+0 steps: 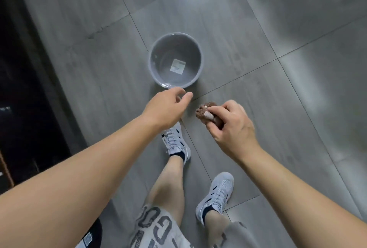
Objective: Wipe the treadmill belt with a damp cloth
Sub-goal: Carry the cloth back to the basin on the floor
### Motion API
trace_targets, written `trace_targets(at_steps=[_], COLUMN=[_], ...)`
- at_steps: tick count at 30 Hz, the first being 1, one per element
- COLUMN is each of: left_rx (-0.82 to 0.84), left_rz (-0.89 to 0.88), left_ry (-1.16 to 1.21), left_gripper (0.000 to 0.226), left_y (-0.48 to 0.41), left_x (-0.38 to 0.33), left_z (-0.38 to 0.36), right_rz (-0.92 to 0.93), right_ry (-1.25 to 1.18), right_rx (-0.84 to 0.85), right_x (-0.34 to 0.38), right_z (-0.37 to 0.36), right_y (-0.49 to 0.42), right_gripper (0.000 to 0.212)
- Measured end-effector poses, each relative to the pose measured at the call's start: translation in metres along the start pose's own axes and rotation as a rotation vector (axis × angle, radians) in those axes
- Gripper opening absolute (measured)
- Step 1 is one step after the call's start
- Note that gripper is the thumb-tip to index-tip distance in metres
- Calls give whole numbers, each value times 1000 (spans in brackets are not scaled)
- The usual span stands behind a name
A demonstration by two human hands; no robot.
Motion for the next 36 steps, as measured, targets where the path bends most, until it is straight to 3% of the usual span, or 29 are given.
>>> trace_targets(at_steps=[6,10,13,16,18,22,25,29,32,34,36], left_rx=[361,413,342,335,320,270,246,301,381,414,377], left_rz=[294,391,365,338,330,309,338,336,307,335,388], left_ry=[789,1156,1137,1152,1196,1223,1275,1250,1215,1196,1164], left_gripper=[41,28,12,12,12,3,20,48,58,55,36], left_y=[-97,-164,-212,-244,-259,-289,-303,-317,-324,-326,-328], left_x=[17,31,48,53,54,55,57,55,51,48,49], left_z=[-32,-43,-42,-48,-51,-61,-74,-89,-97,-101,-103], right_rz=[38,27,-96,-301,-422,-737,-880,-977,-922,-856,-814], right_ry=[53,-3,-192,-369,-432,-903,-1047,-1009,-822,-701,-668], right_rx=[16,67,213,275,305,434,410,366,405,330,268], right_x=[-14,-28,-59,-102,-126,-151,-168,-193,-204,-212,-216], right_z=[-56,-94,-122,-139,-149,-181,-193,-204,-212,-207,-203], right_y=[-117,-180,-211,-232,-243,-250,-258,-266,-271,-279,-283], right_gripper=[31,36,50,60,53,35,33,27,40,39,34])
Point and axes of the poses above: each hand's wrist, its own y-axis away from the middle knuckle, its own z-axis out of the back of the hand, x = y × z, the point moved 10 cm from there along -y, towards the middle knuckle, and after that the axes turned 2 degrees about -y, right-handed, at the moved point
